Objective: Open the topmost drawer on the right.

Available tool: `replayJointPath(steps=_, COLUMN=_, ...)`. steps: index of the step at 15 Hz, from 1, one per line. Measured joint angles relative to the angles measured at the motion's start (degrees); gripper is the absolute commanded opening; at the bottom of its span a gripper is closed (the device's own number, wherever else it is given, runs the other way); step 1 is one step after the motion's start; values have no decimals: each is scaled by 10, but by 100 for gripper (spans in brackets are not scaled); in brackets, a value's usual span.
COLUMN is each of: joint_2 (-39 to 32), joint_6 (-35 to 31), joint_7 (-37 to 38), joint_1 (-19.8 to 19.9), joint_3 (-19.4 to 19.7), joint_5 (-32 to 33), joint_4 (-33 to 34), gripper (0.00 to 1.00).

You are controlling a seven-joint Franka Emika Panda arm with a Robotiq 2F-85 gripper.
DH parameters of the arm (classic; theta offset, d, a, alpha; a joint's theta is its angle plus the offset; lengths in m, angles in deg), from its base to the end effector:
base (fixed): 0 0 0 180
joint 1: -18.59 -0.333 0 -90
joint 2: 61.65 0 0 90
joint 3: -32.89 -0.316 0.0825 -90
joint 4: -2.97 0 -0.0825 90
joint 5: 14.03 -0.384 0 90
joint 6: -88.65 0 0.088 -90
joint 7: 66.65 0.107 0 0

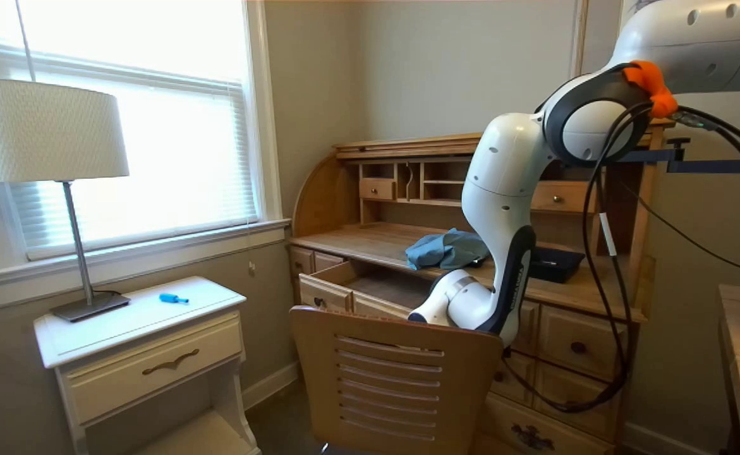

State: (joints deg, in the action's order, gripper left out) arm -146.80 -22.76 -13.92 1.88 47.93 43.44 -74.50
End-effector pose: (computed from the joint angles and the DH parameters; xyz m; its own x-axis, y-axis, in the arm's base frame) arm 0.5502 -0.0454 -0.1566 0.9724 -0.0543 -0.2267 0.2009 -0.2982 0.9331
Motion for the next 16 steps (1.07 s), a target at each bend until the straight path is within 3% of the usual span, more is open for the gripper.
replayJointPath(steps=1, joint_2=0, joint_6=0, joint_7=0, joint_1=4, joint_3=-5, joint_5=3, joint_4=1, gripper=8)
replayJointPath(steps=16, joint_2=4, joint_6=3, joint_7=7, joint_1=9, joint_3=-22, joint_5=21, joint_4=-2, gripper=8)
